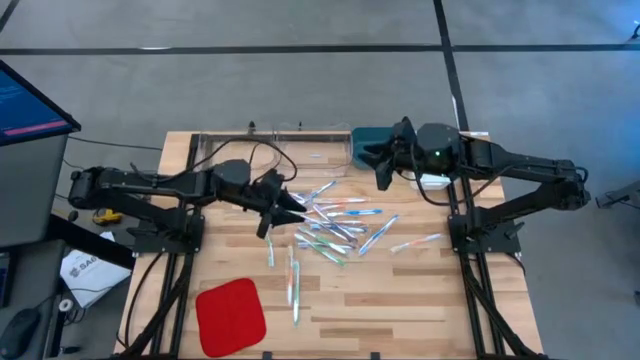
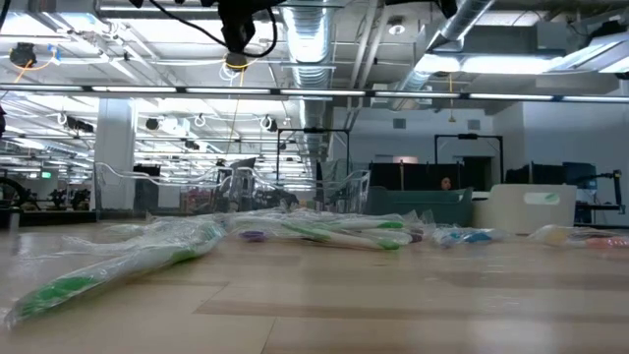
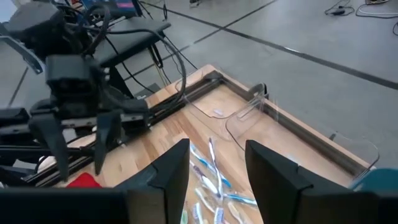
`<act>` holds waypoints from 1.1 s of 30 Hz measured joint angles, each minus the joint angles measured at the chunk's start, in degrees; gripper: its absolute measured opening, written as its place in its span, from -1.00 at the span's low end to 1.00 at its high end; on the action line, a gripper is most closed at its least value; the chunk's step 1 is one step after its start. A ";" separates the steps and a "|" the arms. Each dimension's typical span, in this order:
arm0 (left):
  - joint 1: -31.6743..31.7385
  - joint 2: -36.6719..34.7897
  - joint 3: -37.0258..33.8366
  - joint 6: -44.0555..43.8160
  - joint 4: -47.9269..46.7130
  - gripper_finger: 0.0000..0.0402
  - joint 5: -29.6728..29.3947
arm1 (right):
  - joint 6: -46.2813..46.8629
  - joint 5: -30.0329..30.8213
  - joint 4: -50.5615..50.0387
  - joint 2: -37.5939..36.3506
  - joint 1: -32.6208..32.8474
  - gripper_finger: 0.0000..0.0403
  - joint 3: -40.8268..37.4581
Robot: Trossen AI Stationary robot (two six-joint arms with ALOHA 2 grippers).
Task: Pick & Place Toothbrushes
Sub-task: Put the violet toothbrush into the left transparent bin
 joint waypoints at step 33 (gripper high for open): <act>-8.99 29.27 0.09 33.78 1.02 -0.28 -17.69 | -0.02 0.14 2.12 0.94 -0.02 -0.27 0.01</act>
